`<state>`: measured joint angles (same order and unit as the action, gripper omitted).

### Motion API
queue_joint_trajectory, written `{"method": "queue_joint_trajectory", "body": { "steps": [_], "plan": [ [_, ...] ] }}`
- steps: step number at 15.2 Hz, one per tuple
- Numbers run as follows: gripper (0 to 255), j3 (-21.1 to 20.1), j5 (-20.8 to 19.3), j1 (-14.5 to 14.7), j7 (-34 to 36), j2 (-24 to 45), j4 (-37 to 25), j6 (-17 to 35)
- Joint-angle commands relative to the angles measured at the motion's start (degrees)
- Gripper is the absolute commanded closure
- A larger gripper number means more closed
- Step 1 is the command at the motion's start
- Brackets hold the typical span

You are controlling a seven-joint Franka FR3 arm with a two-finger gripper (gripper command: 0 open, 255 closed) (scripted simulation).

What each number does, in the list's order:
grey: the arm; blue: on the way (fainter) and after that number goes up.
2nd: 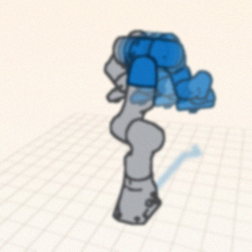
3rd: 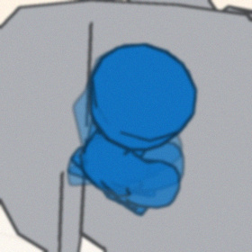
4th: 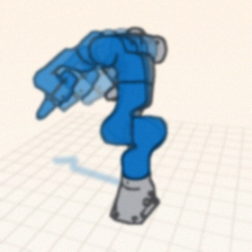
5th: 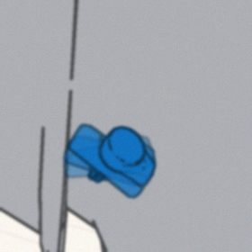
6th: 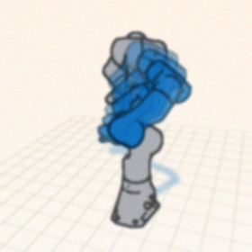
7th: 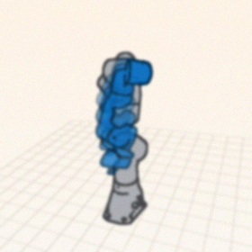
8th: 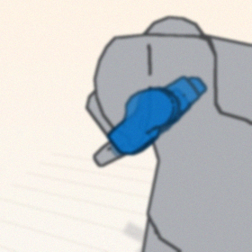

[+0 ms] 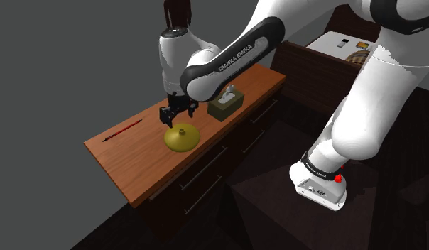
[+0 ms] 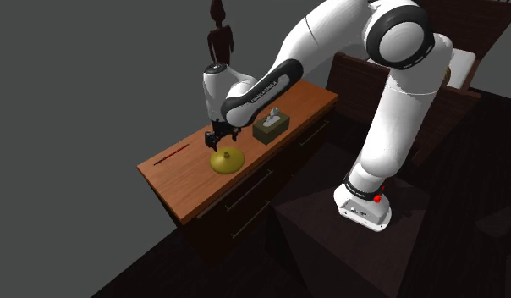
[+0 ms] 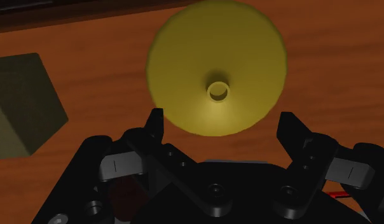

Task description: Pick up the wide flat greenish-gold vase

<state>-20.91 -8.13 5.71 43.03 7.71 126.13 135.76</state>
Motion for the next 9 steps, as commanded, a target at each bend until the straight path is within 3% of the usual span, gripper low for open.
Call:
{"method": "queue_joint_trajectory", "body": {
  "steps": [1, 8, 9],
  "plan": [
    [0, 0.2, -1.3, 0.3, 1.1, 1.9, -0.3, 1.5],
    [0, 0.9, -3.5, 0.7, 2.8, 5.0, 0.6, 5.3],
    [255, 0.9, -3.5, 0.7, 2.8, 5.0, 0.5, 5.3]
  ]
}}
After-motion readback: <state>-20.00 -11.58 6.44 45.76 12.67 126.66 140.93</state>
